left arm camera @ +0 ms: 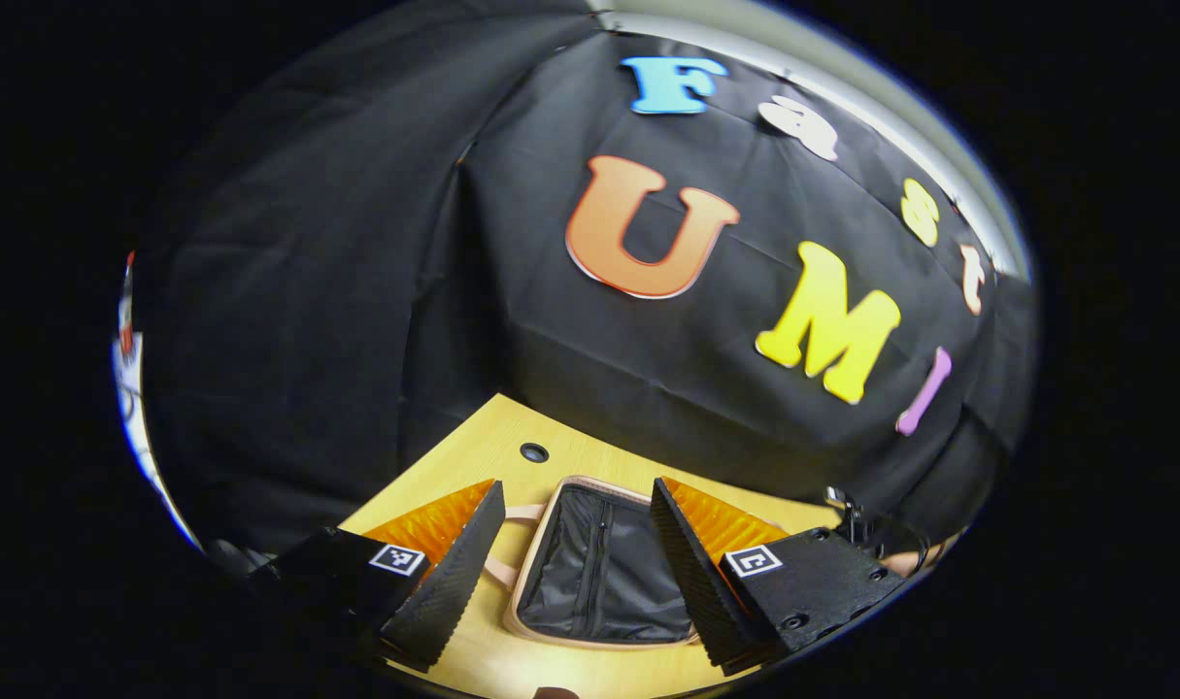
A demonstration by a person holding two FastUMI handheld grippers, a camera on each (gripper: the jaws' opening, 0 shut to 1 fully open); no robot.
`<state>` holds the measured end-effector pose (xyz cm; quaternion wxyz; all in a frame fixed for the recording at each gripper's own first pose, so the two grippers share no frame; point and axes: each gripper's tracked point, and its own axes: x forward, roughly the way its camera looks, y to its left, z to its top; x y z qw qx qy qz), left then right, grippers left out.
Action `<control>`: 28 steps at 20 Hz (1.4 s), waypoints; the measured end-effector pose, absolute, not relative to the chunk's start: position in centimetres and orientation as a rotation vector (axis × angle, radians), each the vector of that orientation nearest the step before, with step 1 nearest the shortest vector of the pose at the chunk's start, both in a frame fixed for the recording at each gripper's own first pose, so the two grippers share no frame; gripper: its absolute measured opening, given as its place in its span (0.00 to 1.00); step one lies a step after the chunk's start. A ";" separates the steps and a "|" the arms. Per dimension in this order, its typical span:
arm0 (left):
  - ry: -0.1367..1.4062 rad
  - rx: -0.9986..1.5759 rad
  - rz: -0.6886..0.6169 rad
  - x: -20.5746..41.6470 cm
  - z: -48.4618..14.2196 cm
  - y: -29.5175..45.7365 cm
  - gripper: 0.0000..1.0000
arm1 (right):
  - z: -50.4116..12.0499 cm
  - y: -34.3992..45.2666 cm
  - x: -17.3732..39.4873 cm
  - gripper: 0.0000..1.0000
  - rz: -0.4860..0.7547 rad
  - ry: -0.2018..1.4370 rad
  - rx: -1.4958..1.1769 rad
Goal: First open the suitcase, pack the skin care products into it, and then close the suitcase.
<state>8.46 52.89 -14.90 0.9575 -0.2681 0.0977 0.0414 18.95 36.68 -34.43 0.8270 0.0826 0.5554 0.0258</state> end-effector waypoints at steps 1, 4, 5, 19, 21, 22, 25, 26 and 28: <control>0.212 -0.602 0.087 9.0 -16.0 53.7 0.96 | -33.2 36.6 18.8 0.77 0.054 1.160 0.183; 0.259 -0.784 0.090 11.7 -19.9 55.3 0.97 | -28.2 35.7 17.8 0.79 0.100 1.073 0.195; 0.275 -0.854 0.086 12.1 -21.2 55.6 0.97 | -26.4 35.2 17.2 0.80 0.118 1.042 0.199; 0.464 -1.454 0.145 15.2 -34.2 52.5 0.73 | -5.0 17.5 1.2 0.80 -0.036 0.610 0.145; 0.449 -1.459 0.195 15.3 -34.4 53.1 0.43 | -2.9 15.2 -0.5 0.80 -0.107 0.542 0.177; 0.467 -1.453 0.221 15.5 -35.0 53.1 0.12 | -2.0 14.1 -1.2 0.79 -0.141 0.512 0.190; 0.497 -1.423 0.232 15.3 -34.7 52.6 0.13 | -0.2 11.3 -3.0 0.80 -0.234 0.436 0.202; 0.499 -1.400 0.235 15.3 -34.4 52.8 0.11 | 0.1 10.8 -3.1 0.80 -0.249 0.417 0.202; 0.518 -1.339 0.239 15.4 -33.6 52.7 0.07 | 0.4 9.9 -3.8 0.80 -0.258 0.407 0.190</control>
